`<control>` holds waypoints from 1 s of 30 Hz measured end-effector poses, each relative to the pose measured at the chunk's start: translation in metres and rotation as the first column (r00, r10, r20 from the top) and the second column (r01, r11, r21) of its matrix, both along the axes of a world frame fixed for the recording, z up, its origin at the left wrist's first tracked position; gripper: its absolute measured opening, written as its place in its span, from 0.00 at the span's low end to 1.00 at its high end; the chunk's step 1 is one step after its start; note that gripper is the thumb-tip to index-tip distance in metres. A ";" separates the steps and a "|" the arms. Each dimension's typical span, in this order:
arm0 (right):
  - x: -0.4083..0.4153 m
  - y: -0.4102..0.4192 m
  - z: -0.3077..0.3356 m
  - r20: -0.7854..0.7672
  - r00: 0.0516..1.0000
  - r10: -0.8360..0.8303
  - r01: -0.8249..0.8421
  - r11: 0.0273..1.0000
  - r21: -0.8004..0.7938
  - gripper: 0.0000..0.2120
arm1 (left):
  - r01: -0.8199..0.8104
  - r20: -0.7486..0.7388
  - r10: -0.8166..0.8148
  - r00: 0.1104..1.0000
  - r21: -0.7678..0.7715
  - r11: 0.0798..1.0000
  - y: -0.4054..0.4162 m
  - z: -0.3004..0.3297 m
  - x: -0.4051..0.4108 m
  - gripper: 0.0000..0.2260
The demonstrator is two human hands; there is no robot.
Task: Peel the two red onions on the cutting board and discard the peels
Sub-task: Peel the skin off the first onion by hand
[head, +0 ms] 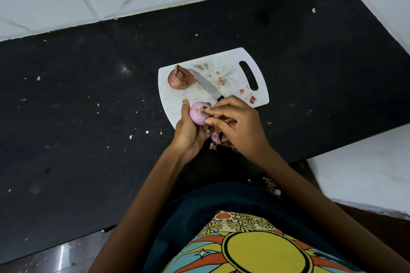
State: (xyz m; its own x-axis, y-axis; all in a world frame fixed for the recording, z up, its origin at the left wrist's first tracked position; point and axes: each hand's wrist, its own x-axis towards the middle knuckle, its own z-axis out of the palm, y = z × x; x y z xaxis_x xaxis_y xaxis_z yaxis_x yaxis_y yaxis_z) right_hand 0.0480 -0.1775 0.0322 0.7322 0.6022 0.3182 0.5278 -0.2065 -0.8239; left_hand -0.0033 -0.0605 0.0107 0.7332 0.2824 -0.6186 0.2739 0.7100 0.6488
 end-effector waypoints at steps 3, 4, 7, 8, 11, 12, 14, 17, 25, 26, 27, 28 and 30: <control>-0.001 0.001 -0.004 0.116 0.993 -0.029 0.028 1.000 0.014 0.06 | 0.010 -0.013 -0.010 1.000 -0.008 1.000 0.000 -0.002 -0.001 0.27; -0.001 0.002 -0.005 0.172 0.984 -0.038 0.037 0.999 0.010 0.05 | 0.011 -0.013 -0.011 1.000 -0.019 1.000 0.000 -0.003 0.000 0.27; -0.003 0.002 -0.007 0.318 0.946 -0.062 0.072 0.997 -0.019 0.04 | 0.035 0.002 -0.035 0.999 -0.043 0.998 0.000 -0.004 0.000 0.27; -0.003 0.002 -0.007 0.355 0.932 -0.069 0.085 0.996 -0.030 0.04 | 0.045 0.000 -0.045 0.999 -0.040 0.998 0.000 -0.004 0.000 0.27; -0.002 0.002 -0.008 0.432 0.900 -0.056 0.108 0.990 -0.096 0.07 | 0.081 -0.015 -0.081 0.997 -0.025 0.996 -0.001 -0.005 -0.001 0.27; -0.001 0.003 -0.007 0.431 0.901 -0.037 0.102 0.987 -0.128 0.09 | 0.094 -0.018 -0.094 0.995 -0.017 0.995 -0.002 -0.005 -0.001 0.27; 0.000 0.004 -0.006 0.333 0.943 -0.025 0.087 0.981 -0.173 0.10 | 0.112 -0.022 -0.112 0.993 -0.005 0.994 -0.002 -0.005 -0.002 0.28; 0.006 0.003 -0.003 0.015 0.995 -0.099 0.101 0.985 -0.143 0.06 | 0.110 0.003 -0.109 0.994 -0.028 0.994 -0.001 -0.005 -0.003 0.33; 0.013 -0.010 0.013 -0.090 0.990 0.105 -0.122 0.971 -0.207 0.15 | 0.194 0.030 -0.193 0.981 -0.007 0.981 0.001 0.008 -0.003 0.38; 0.013 -0.009 0.013 -0.068 0.992 0.108 -0.121 0.969 -0.218 0.16 | 0.206 0.027 -0.206 0.978 0.016 0.978 0.000 0.009 -0.003 0.38; 0.013 -0.009 0.014 -0.058 0.993 0.108 -0.118 0.968 -0.223 0.16 | 0.205 0.023 -0.206 0.978 0.037 0.978 -0.001 0.012 -0.002 0.37; 0.014 -0.009 0.015 -0.056 0.993 0.105 -0.115 0.967 -0.227 0.16 | 0.202 0.011 -0.203 0.979 0.067 0.977 -0.002 0.013 -0.002 0.34; 0.016 -0.009 0.018 -0.077 0.991 0.105 -0.120 0.964 -0.238 0.15 | 0.192 -0.022 -0.191 0.981 0.113 0.975 -0.002 0.014 -0.001 0.28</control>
